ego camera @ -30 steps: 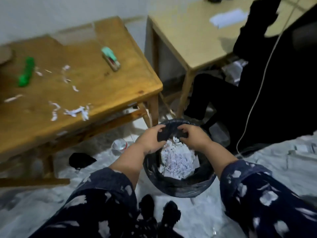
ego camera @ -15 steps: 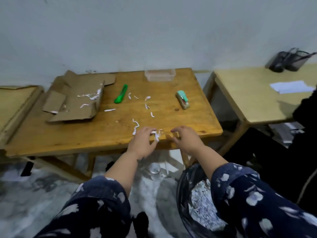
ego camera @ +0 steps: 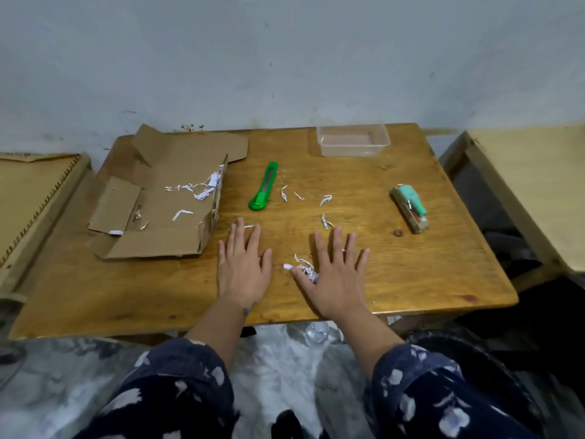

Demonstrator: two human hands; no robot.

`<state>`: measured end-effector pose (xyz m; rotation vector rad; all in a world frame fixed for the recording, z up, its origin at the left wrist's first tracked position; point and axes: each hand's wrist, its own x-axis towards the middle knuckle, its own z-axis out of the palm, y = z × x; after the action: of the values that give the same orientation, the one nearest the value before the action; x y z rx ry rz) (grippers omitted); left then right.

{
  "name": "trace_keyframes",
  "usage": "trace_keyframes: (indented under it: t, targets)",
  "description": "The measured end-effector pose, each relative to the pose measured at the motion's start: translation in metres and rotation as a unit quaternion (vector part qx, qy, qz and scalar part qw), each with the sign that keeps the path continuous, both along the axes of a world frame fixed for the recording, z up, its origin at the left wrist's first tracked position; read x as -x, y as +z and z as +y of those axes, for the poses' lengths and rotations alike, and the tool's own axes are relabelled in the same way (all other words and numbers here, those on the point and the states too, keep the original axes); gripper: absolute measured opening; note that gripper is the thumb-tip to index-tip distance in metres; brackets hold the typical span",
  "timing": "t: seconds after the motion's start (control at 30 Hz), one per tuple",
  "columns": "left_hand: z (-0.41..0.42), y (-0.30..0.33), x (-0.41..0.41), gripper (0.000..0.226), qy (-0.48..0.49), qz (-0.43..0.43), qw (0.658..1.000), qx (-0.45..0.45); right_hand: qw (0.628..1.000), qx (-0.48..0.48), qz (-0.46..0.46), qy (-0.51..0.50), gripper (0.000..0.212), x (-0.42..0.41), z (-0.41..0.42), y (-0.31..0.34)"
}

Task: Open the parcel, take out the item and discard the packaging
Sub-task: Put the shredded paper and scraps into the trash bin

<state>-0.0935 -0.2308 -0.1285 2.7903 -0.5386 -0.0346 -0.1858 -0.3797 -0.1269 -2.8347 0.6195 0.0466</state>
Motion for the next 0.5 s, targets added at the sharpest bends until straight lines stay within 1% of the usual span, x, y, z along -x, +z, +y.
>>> trace_keyframes:
  t: [0.07, 0.13, 0.23, 0.3, 0.37, 0.43, 0.5]
  targets:
    - [-0.005, -0.001, -0.009, 0.057, 0.002, 0.006, 1.000, -0.019, 1.000, 0.005, 0.007, -0.013, 0.086, -0.017, -0.006, 0.001]
    - [-0.012, -0.001, -0.015, 0.056, -0.008, 0.003, 1.000, -0.020, 1.000, 0.012, 0.012, -0.019, 0.085, -0.033, -0.016, 0.002]
    - [-0.026, 0.000, -0.021, 0.054, -0.061, 0.004, 0.998, -0.005, 1.000, 0.006, 0.012, -0.026, 0.080, -0.056, -0.037, 0.002]
    - [-0.036, 0.001, -0.027, 0.053, -0.109, 0.012, 0.994, 0.017, 1.000, 0.002, 0.009, -0.023, 0.077, -0.070, -0.052, 0.003]
    - [-0.046, 0.004, -0.034, 0.050, -0.150, 0.029, 0.987, 0.060, 1.000, 0.001, 0.004, -0.005, 0.072, -0.080, -0.066, 0.003]
    - [-0.056, 0.010, -0.041, 0.047, -0.159, 0.040, 0.980, 0.113, 1.000, -0.009, -0.011, 0.027, 0.065, -0.090, -0.074, 0.004]
    - [-0.062, 0.013, -0.051, 0.046, -0.155, 0.025, 0.979, 0.128, 0.997, -0.026, -0.033, 0.067, 0.058, -0.099, -0.078, 0.005]
